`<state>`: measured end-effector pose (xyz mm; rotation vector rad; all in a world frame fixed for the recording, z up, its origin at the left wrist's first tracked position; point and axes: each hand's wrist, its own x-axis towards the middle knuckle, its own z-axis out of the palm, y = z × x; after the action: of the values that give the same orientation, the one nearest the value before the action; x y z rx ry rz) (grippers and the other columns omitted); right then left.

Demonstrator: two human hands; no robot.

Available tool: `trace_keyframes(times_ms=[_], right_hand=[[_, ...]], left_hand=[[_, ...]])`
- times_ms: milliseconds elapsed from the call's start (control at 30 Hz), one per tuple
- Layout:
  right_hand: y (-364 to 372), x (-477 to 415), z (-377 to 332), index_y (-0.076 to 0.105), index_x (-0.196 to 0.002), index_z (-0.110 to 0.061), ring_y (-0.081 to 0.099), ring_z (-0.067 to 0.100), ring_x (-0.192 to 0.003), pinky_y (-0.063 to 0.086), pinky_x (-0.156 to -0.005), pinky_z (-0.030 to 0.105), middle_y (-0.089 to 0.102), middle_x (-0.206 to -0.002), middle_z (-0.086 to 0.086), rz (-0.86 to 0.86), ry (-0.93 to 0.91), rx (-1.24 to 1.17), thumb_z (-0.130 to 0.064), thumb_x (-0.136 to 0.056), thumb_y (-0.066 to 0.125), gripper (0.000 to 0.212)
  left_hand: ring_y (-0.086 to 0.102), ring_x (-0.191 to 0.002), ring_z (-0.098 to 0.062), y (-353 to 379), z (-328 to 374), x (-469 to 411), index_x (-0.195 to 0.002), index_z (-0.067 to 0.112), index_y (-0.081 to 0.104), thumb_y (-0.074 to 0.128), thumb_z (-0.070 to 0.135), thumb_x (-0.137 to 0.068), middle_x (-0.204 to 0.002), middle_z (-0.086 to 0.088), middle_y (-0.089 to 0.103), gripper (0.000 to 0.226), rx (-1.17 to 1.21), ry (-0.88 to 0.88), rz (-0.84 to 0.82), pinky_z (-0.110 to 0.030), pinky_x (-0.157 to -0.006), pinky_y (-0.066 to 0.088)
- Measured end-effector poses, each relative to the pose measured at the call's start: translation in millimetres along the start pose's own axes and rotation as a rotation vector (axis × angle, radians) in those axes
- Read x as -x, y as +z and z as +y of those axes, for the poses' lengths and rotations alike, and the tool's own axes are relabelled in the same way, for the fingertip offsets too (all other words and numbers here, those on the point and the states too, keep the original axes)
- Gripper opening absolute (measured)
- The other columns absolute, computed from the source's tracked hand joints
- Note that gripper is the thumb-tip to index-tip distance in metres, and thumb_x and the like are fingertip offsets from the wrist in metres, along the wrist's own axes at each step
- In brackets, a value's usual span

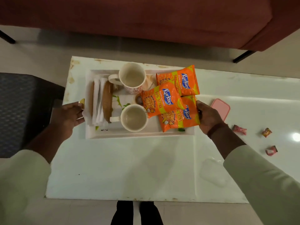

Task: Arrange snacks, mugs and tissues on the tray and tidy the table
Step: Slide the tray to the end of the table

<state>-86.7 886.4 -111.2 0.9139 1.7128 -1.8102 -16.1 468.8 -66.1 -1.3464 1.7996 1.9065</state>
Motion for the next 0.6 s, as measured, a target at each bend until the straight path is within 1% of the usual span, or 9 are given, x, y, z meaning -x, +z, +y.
trace_keyframes(times_ms=[100,133,200,233,300,367,400,500,600], right_hand=[[4,1,10,0.062,-0.125,-0.011,0.067,0.027,-0.100,0.054,-0.093,0.046,0.069,-0.117,0.012,0.017,-0.004,-0.049,-0.038,-0.102,0.044,0.040],[6,2,13,0.062,-0.126,-0.010,0.067,0.028,-0.101,0.054,-0.093,0.046,0.068,-0.118,0.013,0.025,-0.003,-0.062,-0.038,-0.102,0.044,0.041],[10,2,17,0.061,-0.127,-0.009,0.066,0.028,-0.101,0.054,-0.091,0.044,0.068,-0.118,0.013,0.043,-0.001,-0.086,-0.037,-0.102,0.044,0.040],[11,1,18,0.061,-0.126,-0.010,0.066,0.028,-0.101,0.054,-0.090,0.044,0.067,-0.118,0.013,0.051,0.002,-0.098,-0.036,-0.102,0.045,0.039],[14,0,20,0.063,-0.123,-0.010,0.066,0.028,-0.100,0.054,-0.091,0.045,0.067,-0.118,0.014,0.066,0.010,-0.114,-0.035,-0.102,0.046,0.037],[16,-1,21,0.065,-0.117,-0.013,0.067,0.028,-0.100,0.054,-0.090,0.045,0.068,-0.119,0.013,0.078,0.016,-0.112,-0.036,-0.102,0.046,0.033],[17,-1,21,0.066,-0.114,-0.015,0.067,0.027,-0.099,0.055,-0.089,0.044,0.068,-0.118,0.013,0.082,0.016,-0.101,-0.037,-0.102,0.046,0.032],[18,-3,22,0.066,-0.112,-0.016,0.067,0.028,-0.101,0.054,-0.091,0.045,0.068,-0.117,0.012,0.103,0.020,-0.073,-0.039,-0.101,0.045,0.033],[19,-6,22,0.066,-0.116,-0.014,0.067,0.030,-0.104,0.054,-0.094,0.047,0.070,-0.117,0.013,0.153,0.039,-0.034,-0.041,-0.100,0.048,0.036]], left_hand=[[0.059,-0.088,-0.016,5,9,-12,-0.089,0.013,0.057,0.032,0.013,-0.103,-0.096,-0.005,0.060,0.028,-0.039,-0.001,-0.013,-0.044,-0.101,0.042],[0.060,-0.091,-0.018,6,11,-17,-0.095,0.010,0.058,0.029,0.014,-0.104,-0.100,-0.007,0.060,0.030,-0.043,-0.006,-0.017,-0.044,-0.102,0.041],[0.056,-0.106,-0.025,7,14,-23,-0.122,0.001,0.054,0.023,0.018,-0.105,-0.118,-0.012,0.058,0.040,-0.023,-0.042,-0.013,-0.045,-0.109,0.036],[0.052,-0.113,-0.026,8,15,-25,-0.130,0.000,0.049,0.021,0.021,-0.105,-0.125,-0.013,0.054,0.043,-0.013,-0.060,-0.013,-0.045,-0.112,0.033],[0.050,-0.116,-0.025,9,16,-29,-0.116,0.005,0.054,0.025,0.020,-0.105,-0.125,-0.012,0.051,0.035,-0.037,-0.068,-0.025,-0.046,-0.111,0.034],[0.053,-0.110,-0.022,11,15,-31,-0.098,0.010,0.054,0.029,0.019,-0.105,-0.116,-0.009,0.056,0.027,-0.053,-0.077,-0.044,-0.044,-0.107,0.036],[0.054,-0.108,-0.021,12,14,-33,-0.096,0.010,0.054,0.030,0.018,-0.105,-0.111,-0.007,0.057,0.026,-0.055,-0.075,-0.044,-0.044,-0.106,0.037],[0.054,-0.110,-0.021,8,8,-43,-0.120,0.004,0.052,0.029,0.020,-0.106,-0.112,-0.007,0.057,0.031,-0.039,-0.073,-0.026,-0.045,-0.107,0.036],[0.052,-0.112,-0.020,4,4,-49,-0.134,0.002,0.046,0.035,0.024,-0.105,-0.114,-0.005,0.057,0.038,-0.023,-0.110,-0.067,-0.046,-0.109,0.036]])
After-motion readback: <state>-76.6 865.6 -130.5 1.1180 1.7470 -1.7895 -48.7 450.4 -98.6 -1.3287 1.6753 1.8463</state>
